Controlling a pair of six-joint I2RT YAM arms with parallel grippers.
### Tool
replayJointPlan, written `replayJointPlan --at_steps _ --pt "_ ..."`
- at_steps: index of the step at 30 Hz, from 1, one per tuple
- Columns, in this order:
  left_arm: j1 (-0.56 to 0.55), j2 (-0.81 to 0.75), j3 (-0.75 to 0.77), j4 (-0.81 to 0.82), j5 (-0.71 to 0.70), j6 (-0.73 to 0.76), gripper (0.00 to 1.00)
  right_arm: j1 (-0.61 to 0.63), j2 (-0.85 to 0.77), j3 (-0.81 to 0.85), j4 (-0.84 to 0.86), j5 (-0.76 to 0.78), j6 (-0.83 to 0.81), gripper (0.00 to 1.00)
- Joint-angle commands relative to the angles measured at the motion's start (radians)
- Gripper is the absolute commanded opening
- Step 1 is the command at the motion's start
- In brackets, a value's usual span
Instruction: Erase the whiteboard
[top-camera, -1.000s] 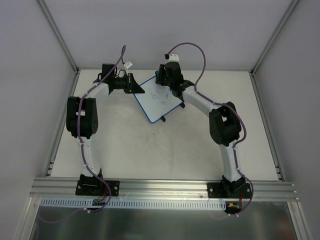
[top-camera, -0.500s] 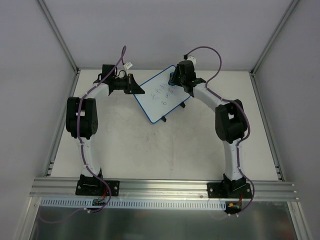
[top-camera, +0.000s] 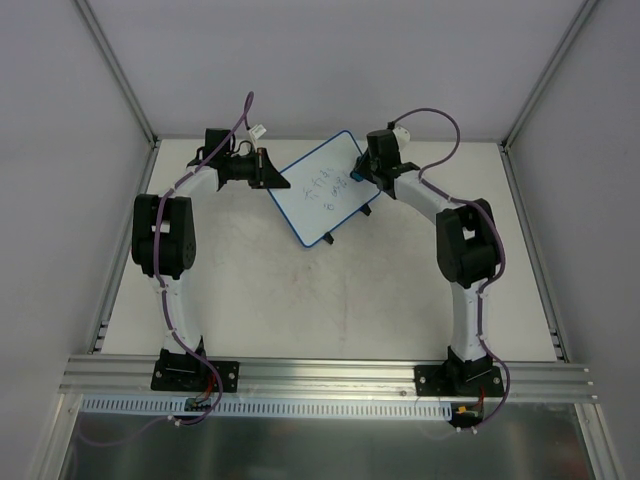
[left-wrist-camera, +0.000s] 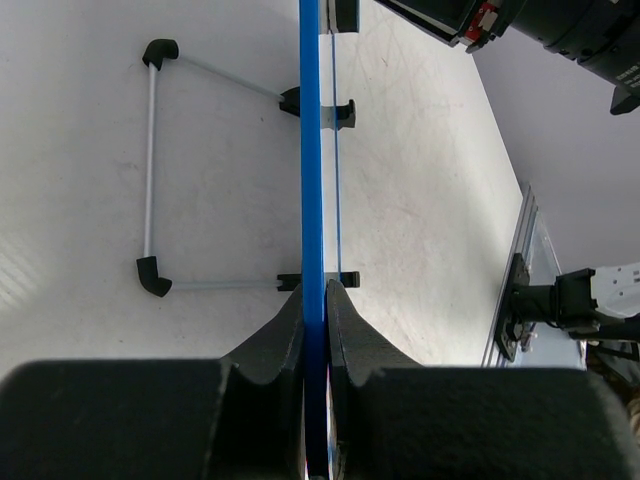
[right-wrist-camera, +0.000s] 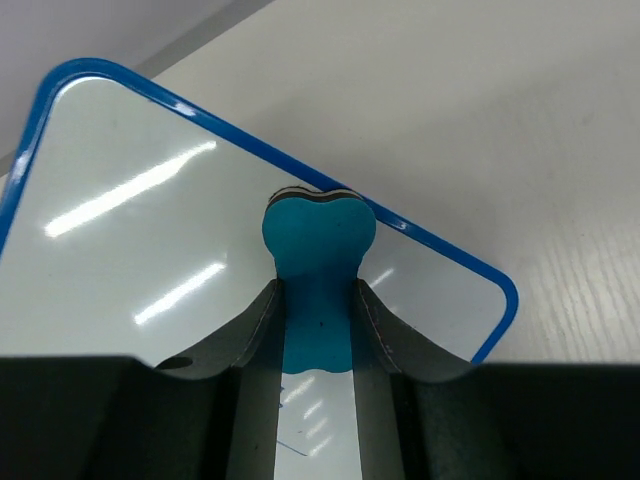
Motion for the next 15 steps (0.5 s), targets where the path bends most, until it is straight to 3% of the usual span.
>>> replayJointPlan --at_steps 1,15 --pt "-0.066 -0.016 -0.029 -0.024 -0.043 0.149 0.00 -0.006 0.015 -0.086 -0.143 0.064 0.055 0.00" --pt "-0.066 -0.007 -0.024 -0.025 -0.038 0.146 0.00 -0.015 -0.002 -0.118 -0.089 0.003 0.054 0.00"
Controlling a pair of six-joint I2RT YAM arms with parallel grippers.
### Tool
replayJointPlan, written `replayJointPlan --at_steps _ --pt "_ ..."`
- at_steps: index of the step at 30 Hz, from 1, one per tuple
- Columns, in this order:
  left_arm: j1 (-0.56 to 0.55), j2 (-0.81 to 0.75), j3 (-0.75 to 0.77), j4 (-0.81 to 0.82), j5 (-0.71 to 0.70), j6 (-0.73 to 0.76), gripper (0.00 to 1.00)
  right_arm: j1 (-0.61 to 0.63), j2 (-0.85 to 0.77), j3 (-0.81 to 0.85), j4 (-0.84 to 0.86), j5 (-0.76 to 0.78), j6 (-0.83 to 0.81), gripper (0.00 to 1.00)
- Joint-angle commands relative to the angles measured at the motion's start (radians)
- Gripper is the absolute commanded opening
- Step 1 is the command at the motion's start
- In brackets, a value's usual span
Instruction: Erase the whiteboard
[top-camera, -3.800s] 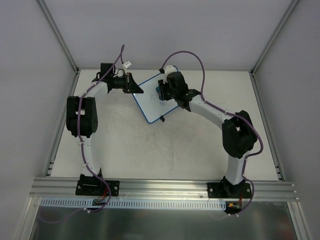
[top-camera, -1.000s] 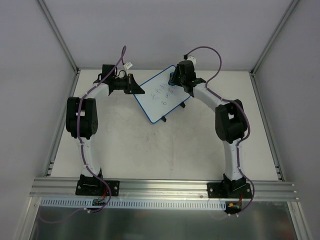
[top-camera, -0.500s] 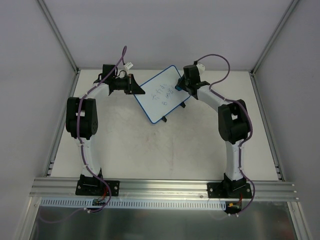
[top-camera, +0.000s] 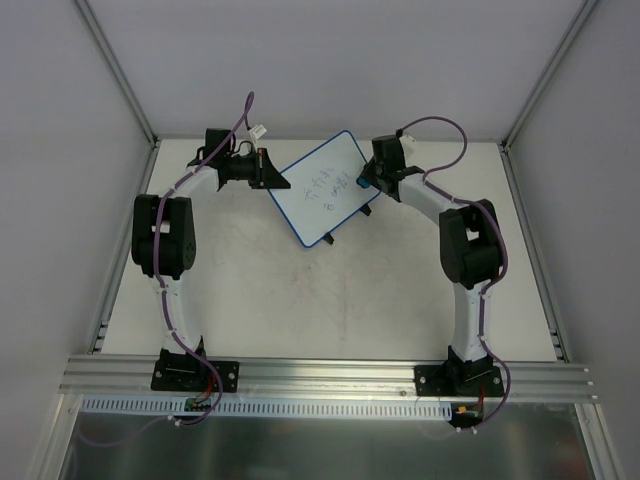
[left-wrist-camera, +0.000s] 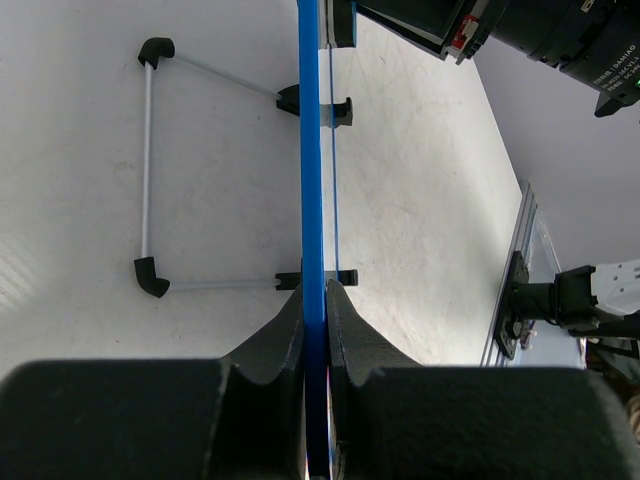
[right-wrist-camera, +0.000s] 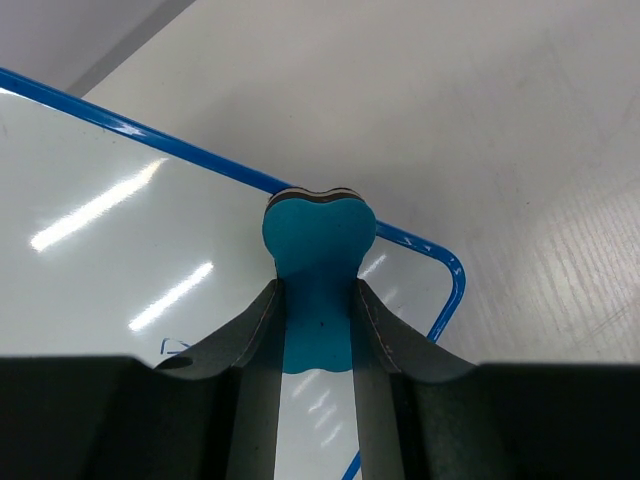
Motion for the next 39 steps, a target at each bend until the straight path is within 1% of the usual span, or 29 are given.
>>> replayJointPlan --at_steps 1,6,7,10,13,19,25,26,27,31,35,36,39 --pt "-0.062 -0.005 -0.024 -0.019 -0.039 0.140 0.00 0.020 0.025 -0.030 -0.064 -0.020 -0.026 0.00" --pt "-0.067 0.001 -0.021 -0.019 -0.036 0.140 0.00 0.077 0.029 0.033 -0.044 -0.006 -0.109 0.00" --pt "-0.066 0.001 -0.021 -0.021 -0.035 0.140 0.00 0.096 0.029 0.039 -0.014 -0.009 -0.144 0.00" --pt "-0.069 0.001 -0.021 -0.019 -0.038 0.140 0.00 0.135 0.019 0.057 0.045 -0.036 -0.216 0.00" --pt "-0.072 0.003 -0.021 -0.021 -0.038 0.141 0.00 0.158 0.028 0.097 0.048 -0.059 -0.258 0.00" --pt "-0.072 0.003 -0.020 -0.022 -0.039 0.141 0.00 0.181 0.051 0.131 0.135 -0.158 -0.279 0.00" --pt "-0.075 0.003 -0.018 -0.022 -0.041 0.143 0.00 0.215 0.072 0.189 0.140 -0.231 -0.330 0.00" --pt "-0.075 0.006 -0.015 -0.024 -0.039 0.144 0.00 0.216 0.075 0.188 0.149 -0.274 -0.330 0.00" --pt "-0.075 0.006 -0.015 -0.024 -0.039 0.144 0.00 0.218 0.077 0.188 0.157 -0.285 -0.330 0.00" --pt "-0.075 0.003 -0.014 -0.022 -0.041 0.144 0.00 0.224 0.080 0.188 0.163 -0.291 -0.342 0.00" --pt "-0.075 -0.002 -0.015 -0.024 -0.041 0.146 0.00 0.221 0.080 0.171 0.146 -0.254 -0.322 0.00" --pt "-0.075 -0.002 -0.015 -0.026 -0.041 0.146 0.00 0.219 0.078 0.165 0.143 -0.215 -0.318 0.00" --pt "-0.075 -0.006 -0.017 -0.027 -0.039 0.146 0.00 0.210 0.080 0.156 0.115 -0.164 -0.292 0.00"
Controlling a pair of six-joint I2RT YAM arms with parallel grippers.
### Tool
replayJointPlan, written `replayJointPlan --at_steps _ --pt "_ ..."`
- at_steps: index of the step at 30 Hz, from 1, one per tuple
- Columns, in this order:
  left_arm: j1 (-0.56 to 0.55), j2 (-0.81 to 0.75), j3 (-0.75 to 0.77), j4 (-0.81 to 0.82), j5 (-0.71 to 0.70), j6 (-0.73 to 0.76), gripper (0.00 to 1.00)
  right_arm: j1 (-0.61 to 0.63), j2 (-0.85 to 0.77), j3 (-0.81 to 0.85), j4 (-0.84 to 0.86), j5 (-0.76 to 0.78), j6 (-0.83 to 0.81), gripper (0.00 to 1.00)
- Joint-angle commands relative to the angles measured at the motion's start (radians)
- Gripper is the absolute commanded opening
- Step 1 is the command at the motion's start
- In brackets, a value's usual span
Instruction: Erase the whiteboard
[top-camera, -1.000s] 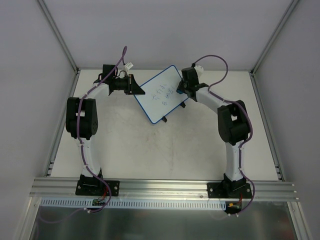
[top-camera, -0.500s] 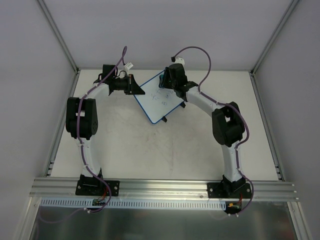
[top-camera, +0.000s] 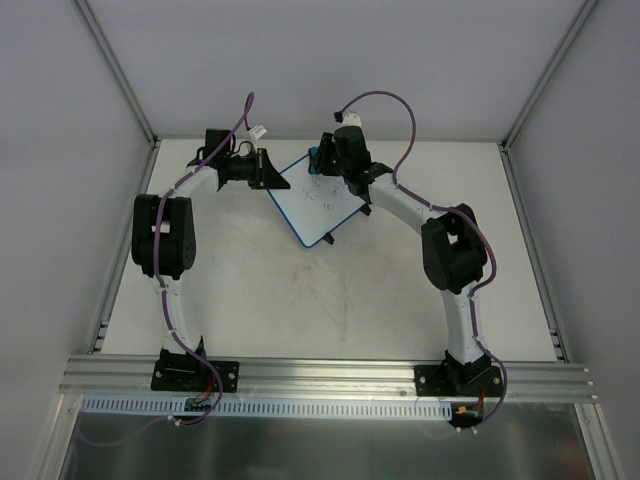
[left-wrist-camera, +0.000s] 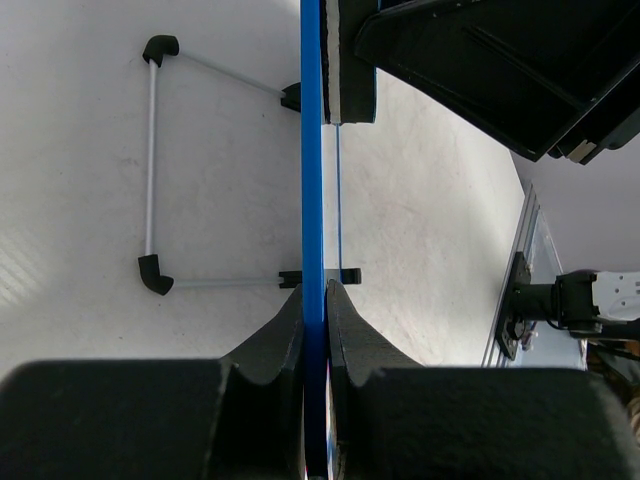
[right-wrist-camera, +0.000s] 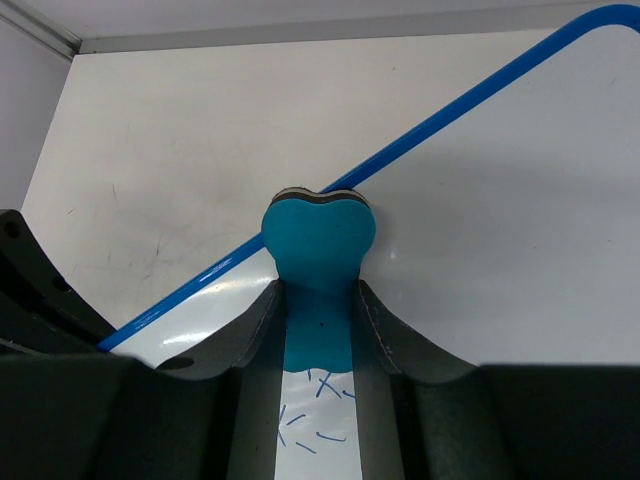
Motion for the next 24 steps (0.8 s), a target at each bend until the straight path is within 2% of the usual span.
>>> replayJointPlan --at_steps 1,7,24 --pt "-0.076 -0.006 -0.017 -0.016 -0.035 0.142 0.00 0.019 0.047 -0.011 -0.039 0.025 0.036 0.00" --pt "-0.075 -0.005 -0.014 -0.019 -0.033 0.139 0.00 -0.021 0.025 -0.095 -0.063 0.105 0.124 0.00" --pt "-0.076 -0.006 -0.007 -0.024 -0.030 0.142 0.00 -0.136 -0.007 -0.330 -0.108 0.091 0.359 0.00"
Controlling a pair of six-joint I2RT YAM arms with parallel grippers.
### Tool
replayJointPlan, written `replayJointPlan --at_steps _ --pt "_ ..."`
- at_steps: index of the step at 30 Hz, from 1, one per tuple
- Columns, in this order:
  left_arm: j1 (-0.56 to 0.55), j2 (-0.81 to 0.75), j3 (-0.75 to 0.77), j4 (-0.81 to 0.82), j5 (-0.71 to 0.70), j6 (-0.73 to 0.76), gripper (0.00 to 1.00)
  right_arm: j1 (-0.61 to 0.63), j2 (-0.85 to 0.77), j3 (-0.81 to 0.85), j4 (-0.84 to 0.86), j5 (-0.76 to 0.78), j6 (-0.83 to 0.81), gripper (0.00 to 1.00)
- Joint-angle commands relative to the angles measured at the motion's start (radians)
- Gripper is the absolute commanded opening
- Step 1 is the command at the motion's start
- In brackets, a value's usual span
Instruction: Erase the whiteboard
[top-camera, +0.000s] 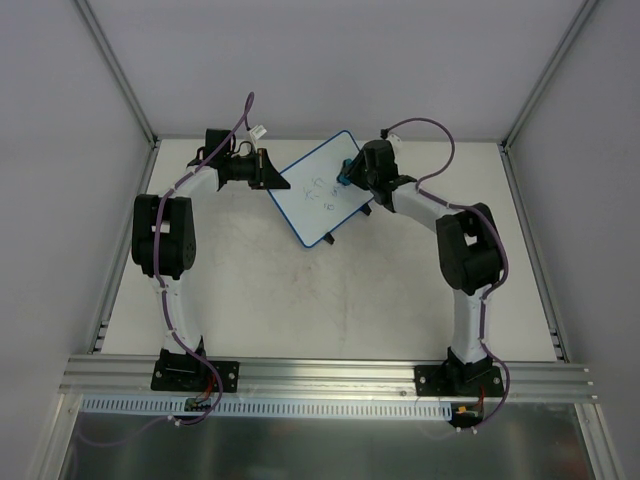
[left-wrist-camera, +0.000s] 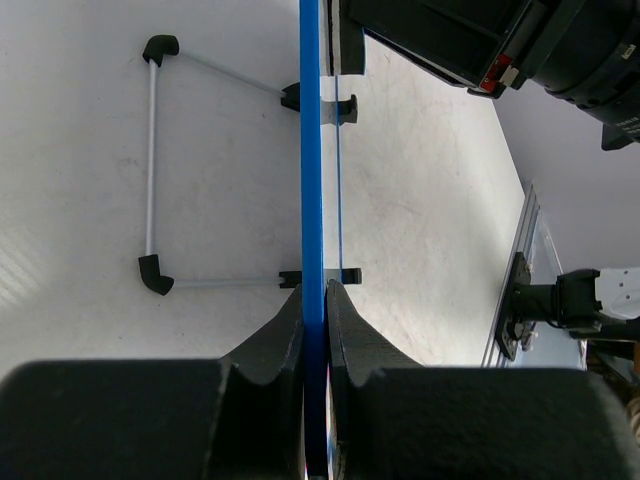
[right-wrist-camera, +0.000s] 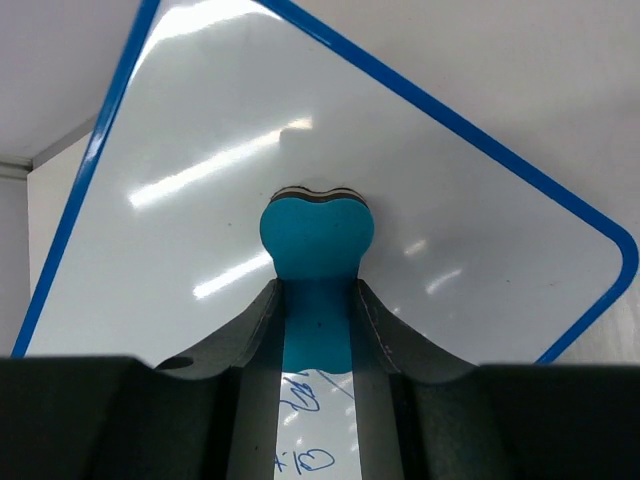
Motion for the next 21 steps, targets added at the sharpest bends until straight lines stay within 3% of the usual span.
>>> replayJointPlan --at_steps 1,12,21 --pt "-0.074 -0.006 -0.007 -0.020 -0.025 0.143 0.00 -0.015 0.064 -0.091 -0.180 0.026 0.072 0.00" --pt "-0.076 -0.003 -0.003 -0.023 -0.025 0.144 0.00 -0.026 -0.006 -0.221 -0.180 0.074 0.118 0.00" --pt "-0.076 -0.003 -0.001 -0.024 -0.025 0.143 0.00 0.003 -0.011 -0.183 -0.163 0.029 0.060 0.00"
